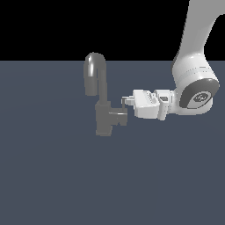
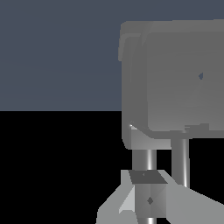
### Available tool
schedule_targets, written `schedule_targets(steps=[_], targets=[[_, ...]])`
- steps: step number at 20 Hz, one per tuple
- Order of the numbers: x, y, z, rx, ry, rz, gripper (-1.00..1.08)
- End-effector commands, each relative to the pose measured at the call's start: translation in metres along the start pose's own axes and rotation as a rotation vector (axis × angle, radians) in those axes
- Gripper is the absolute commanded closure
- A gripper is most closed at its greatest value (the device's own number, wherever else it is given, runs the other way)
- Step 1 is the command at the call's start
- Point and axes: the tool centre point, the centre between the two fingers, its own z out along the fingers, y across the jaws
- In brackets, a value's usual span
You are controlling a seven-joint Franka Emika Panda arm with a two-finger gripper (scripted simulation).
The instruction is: Turn on the faucet by rotating a designated handle.
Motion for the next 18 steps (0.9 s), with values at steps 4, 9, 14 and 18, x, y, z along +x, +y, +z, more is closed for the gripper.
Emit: schedule_targets(steps=[4, 9, 14, 18], targets=[[-0.004, 0.018, 0.0, -0.002, -0.001, 0.001, 1.08], [-0.007, 0.03, 0.0, -0.002, -0.001, 0.001, 1.08], [0.0, 0.038, 0.0, 0.002, 0.002, -0.008, 1.08], [0.009, 0.055, 0.0, 0.0, 0.001, -0.005, 1.08]])
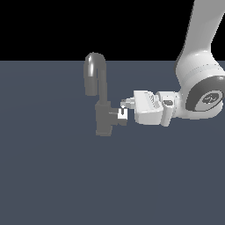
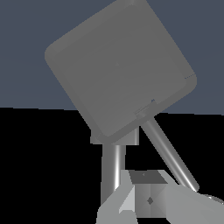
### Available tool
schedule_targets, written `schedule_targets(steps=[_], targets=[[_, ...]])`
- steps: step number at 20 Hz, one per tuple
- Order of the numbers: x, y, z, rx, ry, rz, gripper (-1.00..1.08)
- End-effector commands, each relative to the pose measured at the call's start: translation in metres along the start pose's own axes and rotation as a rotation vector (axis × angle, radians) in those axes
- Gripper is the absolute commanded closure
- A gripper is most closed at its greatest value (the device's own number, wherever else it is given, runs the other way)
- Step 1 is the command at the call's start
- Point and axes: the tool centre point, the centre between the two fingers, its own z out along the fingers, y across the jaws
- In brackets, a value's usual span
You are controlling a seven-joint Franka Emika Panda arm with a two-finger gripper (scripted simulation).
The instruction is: Turn on the faucet by rotating a designated handle.
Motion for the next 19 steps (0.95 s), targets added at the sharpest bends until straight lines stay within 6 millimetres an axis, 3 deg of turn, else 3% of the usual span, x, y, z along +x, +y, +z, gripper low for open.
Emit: schedule_targets(steps=[1, 5, 6, 7, 19], targets=[[0.015, 0.021, 0.0, -0.006, -0.005, 0.031, 1.08], [0.024, 0.039, 0.0, -0.007, -0.006, 0.035, 1.08], [0.024, 0.039, 0.0, -0.007, -0.006, 0.035, 1.08], [0.009, 0.023, 0.0, -0.004, -0.004, -0.002, 1.08], [0.075, 0.052, 0.0, -0.007, -0.006, 0.034, 1.08]])
